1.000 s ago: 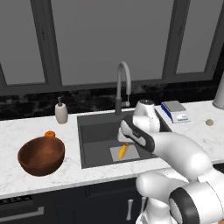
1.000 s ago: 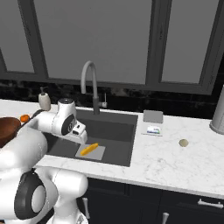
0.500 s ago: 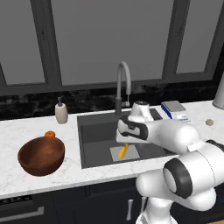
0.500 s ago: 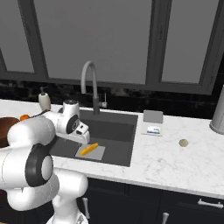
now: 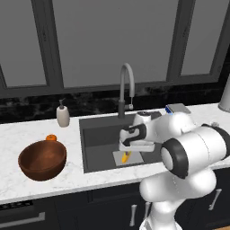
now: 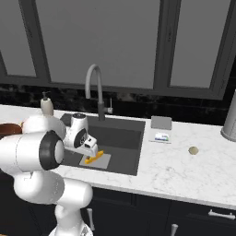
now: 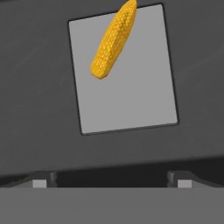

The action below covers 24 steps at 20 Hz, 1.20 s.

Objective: Pick the corn from the sink and place it in the bowl. Then pick the bowl and place it in the microwave. Then close the microwave door and press the start button.

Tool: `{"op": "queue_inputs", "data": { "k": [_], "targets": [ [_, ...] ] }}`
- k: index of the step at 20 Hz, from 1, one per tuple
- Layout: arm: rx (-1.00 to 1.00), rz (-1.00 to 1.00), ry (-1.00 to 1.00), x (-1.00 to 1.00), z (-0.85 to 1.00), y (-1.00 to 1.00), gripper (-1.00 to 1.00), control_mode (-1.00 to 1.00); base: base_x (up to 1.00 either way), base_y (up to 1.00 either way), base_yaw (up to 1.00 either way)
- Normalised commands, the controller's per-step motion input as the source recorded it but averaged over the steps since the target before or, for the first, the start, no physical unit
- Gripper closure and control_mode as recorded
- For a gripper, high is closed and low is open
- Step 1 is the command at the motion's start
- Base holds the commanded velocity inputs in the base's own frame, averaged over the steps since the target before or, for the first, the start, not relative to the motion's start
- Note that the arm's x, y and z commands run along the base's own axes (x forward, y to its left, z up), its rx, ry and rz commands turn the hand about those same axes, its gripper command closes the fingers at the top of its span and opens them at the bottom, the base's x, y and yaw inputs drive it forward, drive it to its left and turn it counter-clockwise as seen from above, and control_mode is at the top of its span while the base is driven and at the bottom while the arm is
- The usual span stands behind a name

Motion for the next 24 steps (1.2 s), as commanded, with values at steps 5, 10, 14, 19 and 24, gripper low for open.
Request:
{"op": "queue_inputs", "data": {
  "k": [5, 10, 14, 19, 24],
  "targets": [
    [0.0, -0.02, 0.0, 0.39, -0.25, 0.0, -1.0, -1.0, 0.0, 0.0, 0.0],
    [0.0, -0.01, 0.0, 0.5, -0.2, 0.0, -1.0, -1.0, 0.0, 0.0, 0.0],
    [0.0, 0.0, 0.0, 0.29, -0.37, 0.01, -1.0, -1.0, 0.0, 0.0, 0.0],
    [-0.02, 0.0, 0.0, 0.29, -0.5, 0.01, -1.0, -1.0, 0.0, 0.0, 0.0],
    [0.0, 0.0, 0.0, 0.31, -0.14, 0.02, -1.0, -1.0, 0.0, 0.0, 0.0]
  ]
}}
